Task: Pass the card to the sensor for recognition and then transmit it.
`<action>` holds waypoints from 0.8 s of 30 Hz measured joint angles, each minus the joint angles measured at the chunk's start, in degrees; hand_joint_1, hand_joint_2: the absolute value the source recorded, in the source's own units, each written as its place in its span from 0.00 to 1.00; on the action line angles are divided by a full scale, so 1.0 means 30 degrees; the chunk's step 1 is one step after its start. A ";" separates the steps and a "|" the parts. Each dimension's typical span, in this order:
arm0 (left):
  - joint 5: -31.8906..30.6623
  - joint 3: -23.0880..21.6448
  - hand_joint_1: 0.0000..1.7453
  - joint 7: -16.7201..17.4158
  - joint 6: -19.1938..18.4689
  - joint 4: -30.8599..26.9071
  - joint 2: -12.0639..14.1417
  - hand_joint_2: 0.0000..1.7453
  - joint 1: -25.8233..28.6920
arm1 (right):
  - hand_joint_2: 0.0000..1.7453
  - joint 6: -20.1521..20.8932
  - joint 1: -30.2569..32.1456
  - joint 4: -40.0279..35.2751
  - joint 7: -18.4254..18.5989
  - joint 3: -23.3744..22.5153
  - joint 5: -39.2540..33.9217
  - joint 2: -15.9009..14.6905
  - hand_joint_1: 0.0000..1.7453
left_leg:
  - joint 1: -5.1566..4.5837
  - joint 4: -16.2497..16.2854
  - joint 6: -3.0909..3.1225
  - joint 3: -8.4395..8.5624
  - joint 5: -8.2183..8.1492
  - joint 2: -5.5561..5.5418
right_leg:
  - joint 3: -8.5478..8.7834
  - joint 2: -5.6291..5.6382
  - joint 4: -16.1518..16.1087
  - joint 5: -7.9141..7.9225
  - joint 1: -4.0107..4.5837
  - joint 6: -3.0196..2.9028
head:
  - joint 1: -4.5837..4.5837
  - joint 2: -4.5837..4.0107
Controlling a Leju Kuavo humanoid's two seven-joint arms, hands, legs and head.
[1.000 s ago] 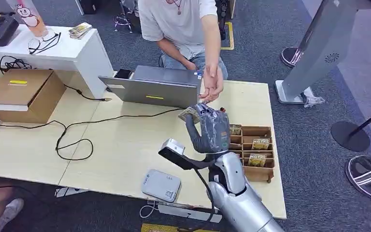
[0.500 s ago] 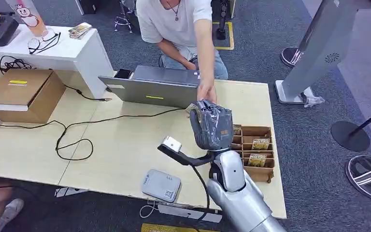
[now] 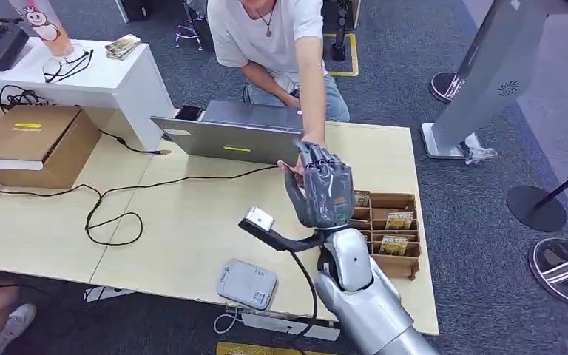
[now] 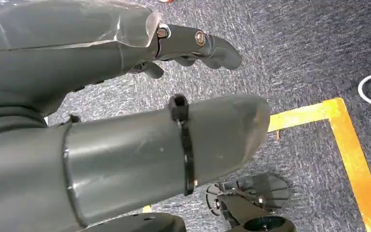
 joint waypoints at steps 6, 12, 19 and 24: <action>-0.0029 0.0000 0.00 0.0000 0.0000 0.0000 0.0000 0.00 0.0000 | 1.00 0.0058 0.0000 0.0000 0.0000 0.0000 0.0000 0.0015 0.00 | 0.0000 0.0000 0.0000 0.0001 0.0000 0.0000 | 0.0000 0.0000 0.0000 0.0000 0.0000 0.0000 | -0.0007 0.0000; -0.0036 0.0000 0.00 -0.0007 0.0000 0.0000 0.0000 0.00 -0.0001 | 0.00 0.0066 -0.0006 0.0058 0.0000 0.0000 0.0000 0.0044 0.00 | 0.0000 0.0000 0.0000 0.0001 0.0000 0.0000 | 0.0000 0.0000 0.0001 0.0000 0.0000 0.0000 | 0.0000 0.0000; 0.0022 0.0000 0.00 -0.0058 0.0305 0.0000 -0.0058 0.00 0.0003 | 0.00 0.0204 -0.0027 0.0087 -0.0015 0.0000 -0.0124 0.0051 0.00 | 0.0000 0.0000 0.0000 0.0000 0.0000 0.0000 | 0.0000 0.0000 0.0001 0.0000 0.0000 0.0000 | -0.0007 0.0000; 0.0000 0.0000 0.00 -0.0058 0.0116 0.0000 -0.0087 0.00 0.0002 | 0.00 0.0175 -0.0047 0.0138 -0.0204 0.0000 -0.0357 0.0066 0.00 | 0.0000 0.0000 0.0000 0.0000 0.0000 0.0001 | 0.0000 0.0000 0.0001 0.0000 0.0000 0.0000 | -0.0007 0.0000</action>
